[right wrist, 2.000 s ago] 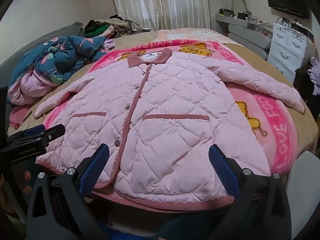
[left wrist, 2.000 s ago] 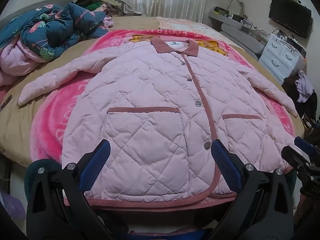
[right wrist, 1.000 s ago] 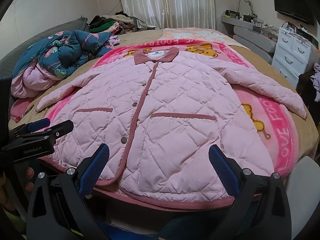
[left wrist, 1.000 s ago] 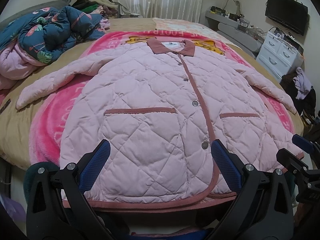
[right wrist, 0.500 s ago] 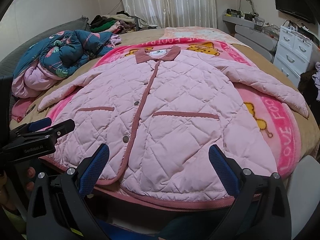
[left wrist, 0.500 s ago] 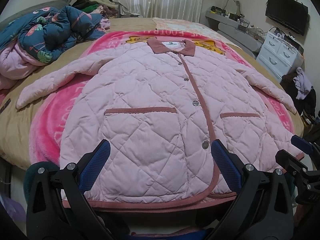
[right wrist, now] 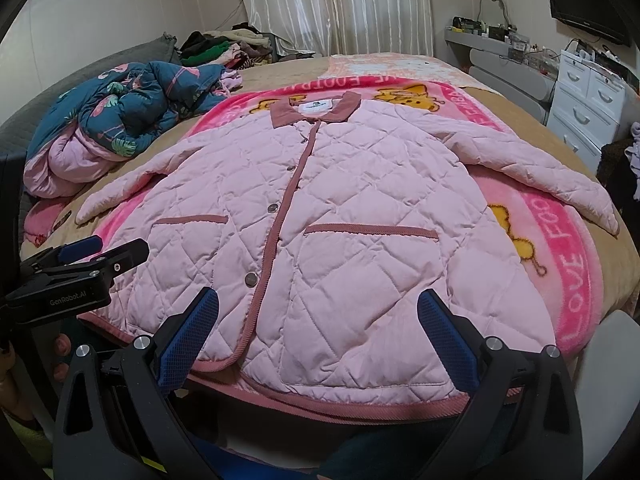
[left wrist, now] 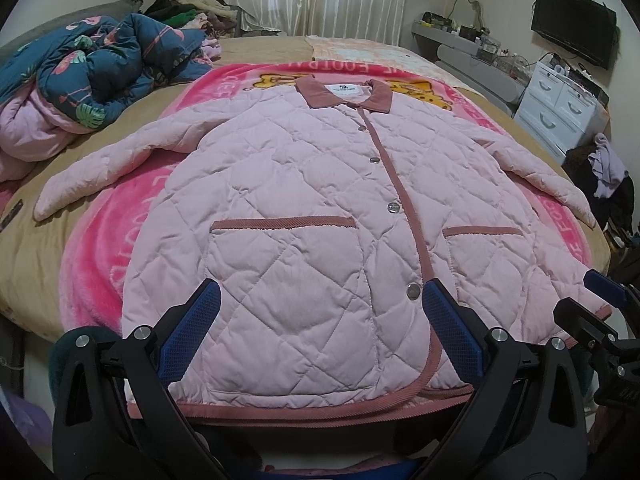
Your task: Fold large clothes
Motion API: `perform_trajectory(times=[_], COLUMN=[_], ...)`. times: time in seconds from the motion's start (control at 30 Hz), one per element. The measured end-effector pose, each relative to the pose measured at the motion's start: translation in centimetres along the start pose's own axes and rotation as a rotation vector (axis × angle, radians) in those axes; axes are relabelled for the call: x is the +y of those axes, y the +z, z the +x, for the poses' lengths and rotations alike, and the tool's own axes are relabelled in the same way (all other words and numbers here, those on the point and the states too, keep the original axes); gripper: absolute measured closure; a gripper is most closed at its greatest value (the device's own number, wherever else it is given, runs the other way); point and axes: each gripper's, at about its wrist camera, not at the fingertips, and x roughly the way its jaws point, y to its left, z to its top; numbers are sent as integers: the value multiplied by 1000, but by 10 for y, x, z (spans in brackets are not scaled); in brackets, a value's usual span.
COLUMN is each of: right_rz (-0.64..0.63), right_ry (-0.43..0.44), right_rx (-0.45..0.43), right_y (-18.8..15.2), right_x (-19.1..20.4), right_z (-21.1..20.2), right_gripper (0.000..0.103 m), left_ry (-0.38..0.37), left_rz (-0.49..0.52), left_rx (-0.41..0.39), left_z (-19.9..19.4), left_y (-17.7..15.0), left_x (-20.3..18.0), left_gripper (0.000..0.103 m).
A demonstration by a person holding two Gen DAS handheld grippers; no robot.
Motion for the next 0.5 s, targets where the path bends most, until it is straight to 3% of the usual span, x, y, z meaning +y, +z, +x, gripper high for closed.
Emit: perform_trajectory(times=[0.23, 0.5], right_rz=[1, 25], right_ry=[-2, -2], right_rx=[1, -15], right_y=[3, 26], right_x=[-1, -5], right_z=[1, 1], right_gripper=[4, 4], left_ry=[-6, -9], left_rz=[-8, 8], left_rx=[5, 6], left_z=[1, 7], left_y=[4, 30], left_x=[2, 3], left_gripper=[9, 9])
